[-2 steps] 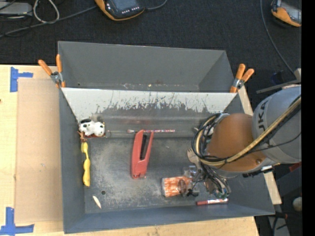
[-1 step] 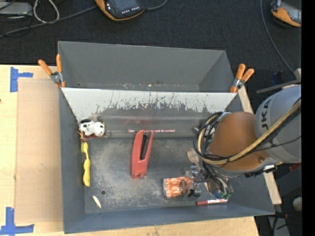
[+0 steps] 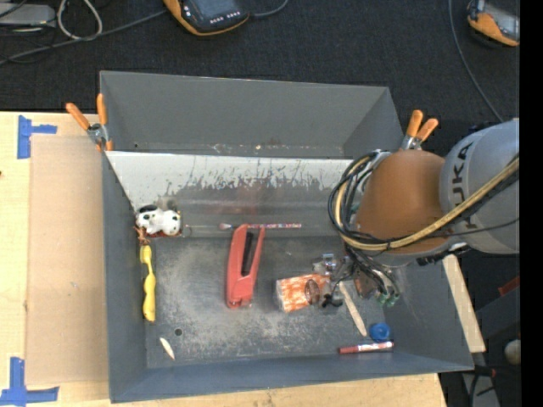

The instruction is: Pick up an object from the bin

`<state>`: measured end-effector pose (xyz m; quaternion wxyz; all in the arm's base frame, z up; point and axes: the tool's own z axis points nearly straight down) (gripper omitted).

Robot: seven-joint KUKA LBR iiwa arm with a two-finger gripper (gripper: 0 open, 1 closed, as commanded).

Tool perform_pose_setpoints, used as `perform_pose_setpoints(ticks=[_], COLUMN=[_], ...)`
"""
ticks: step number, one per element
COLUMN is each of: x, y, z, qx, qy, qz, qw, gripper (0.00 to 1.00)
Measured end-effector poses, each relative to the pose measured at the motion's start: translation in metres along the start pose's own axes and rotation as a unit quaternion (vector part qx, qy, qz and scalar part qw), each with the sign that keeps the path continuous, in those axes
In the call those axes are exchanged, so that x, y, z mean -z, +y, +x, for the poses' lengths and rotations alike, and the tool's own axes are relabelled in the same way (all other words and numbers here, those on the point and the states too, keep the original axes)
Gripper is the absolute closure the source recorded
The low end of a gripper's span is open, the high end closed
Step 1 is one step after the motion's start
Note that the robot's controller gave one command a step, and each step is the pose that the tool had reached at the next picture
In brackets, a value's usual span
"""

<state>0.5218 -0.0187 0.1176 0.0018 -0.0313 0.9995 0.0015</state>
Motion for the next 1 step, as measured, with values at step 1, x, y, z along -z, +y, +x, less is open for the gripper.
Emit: perform_pose_setpoints(ticks=[1], x=[0.0704], y=[-0.0034], z=[0.0134], qx=[-0.012], qy=[0.0033], qz=[0.000], qw=[0.9999], gripper=[1.00])
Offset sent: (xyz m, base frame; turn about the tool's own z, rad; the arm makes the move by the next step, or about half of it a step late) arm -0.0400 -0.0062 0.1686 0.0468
